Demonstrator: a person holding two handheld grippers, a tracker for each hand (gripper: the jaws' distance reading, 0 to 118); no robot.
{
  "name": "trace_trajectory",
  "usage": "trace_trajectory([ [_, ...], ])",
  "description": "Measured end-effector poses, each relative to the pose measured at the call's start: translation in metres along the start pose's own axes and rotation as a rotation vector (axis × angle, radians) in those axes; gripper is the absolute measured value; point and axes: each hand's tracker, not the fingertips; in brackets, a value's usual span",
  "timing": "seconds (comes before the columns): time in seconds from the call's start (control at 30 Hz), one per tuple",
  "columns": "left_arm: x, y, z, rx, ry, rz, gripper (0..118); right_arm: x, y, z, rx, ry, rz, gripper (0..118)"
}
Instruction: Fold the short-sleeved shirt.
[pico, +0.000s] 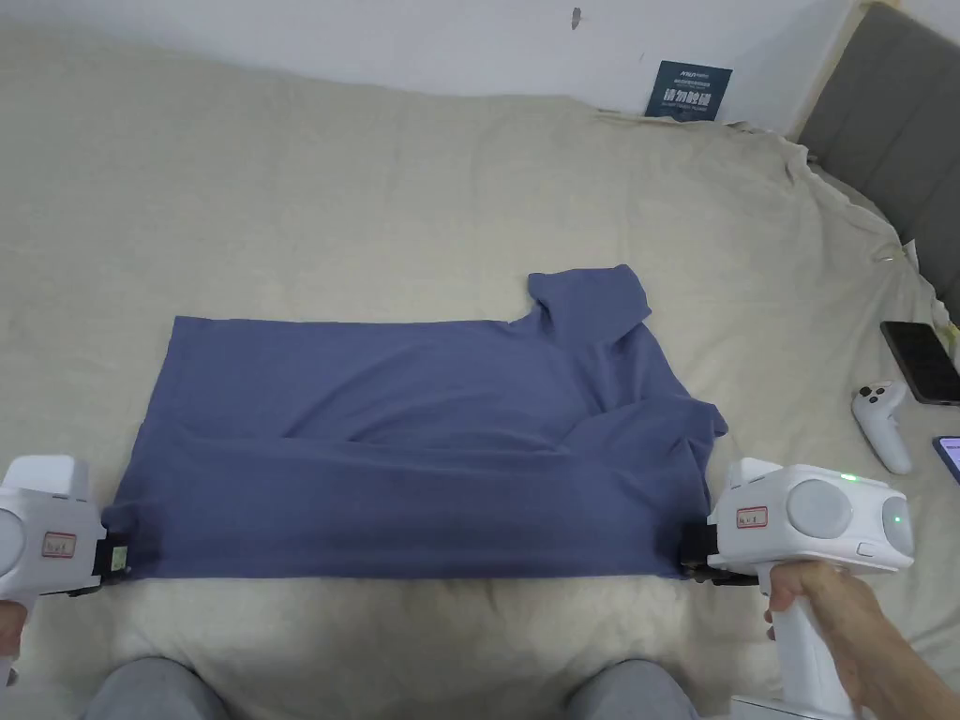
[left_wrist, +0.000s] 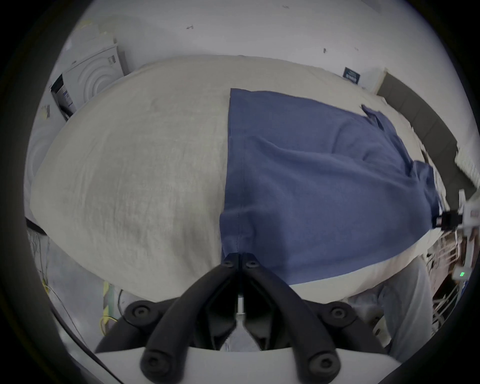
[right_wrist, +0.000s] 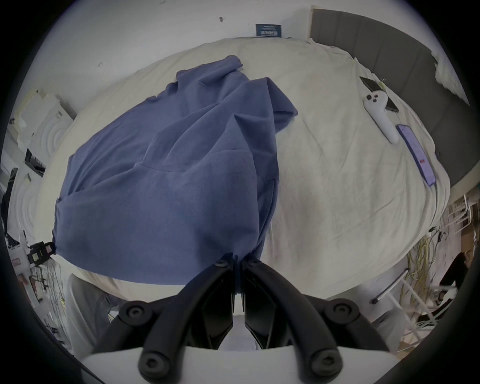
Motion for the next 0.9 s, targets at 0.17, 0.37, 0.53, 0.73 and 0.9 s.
trace_trajectory([
  [0.17,-0.013,0.016,0.027,0.038,-0.052,0.060,113,0.013,0.009,0.014,0.023,-0.001,0.010,98],
  [0.37,-0.008,0.057,0.080,0.236,-0.162,0.133,118,0.006,0.034,0.080,0.236,0.020,0.022,105],
  [0.53,0.022,0.085,0.104,0.438,-0.142,0.131,118,-0.019,0.045,0.137,0.555,-0.011,0.036,105],
  [0.73,0.069,0.084,0.110,0.668,-0.062,0.007,111,-0.048,0.039,0.166,0.779,-0.031,0.082,105],
  [0.9,0.089,0.075,0.105,0.742,-0.054,-0.053,42,-0.065,0.023,0.174,0.869,0.012,0.115,61],
])
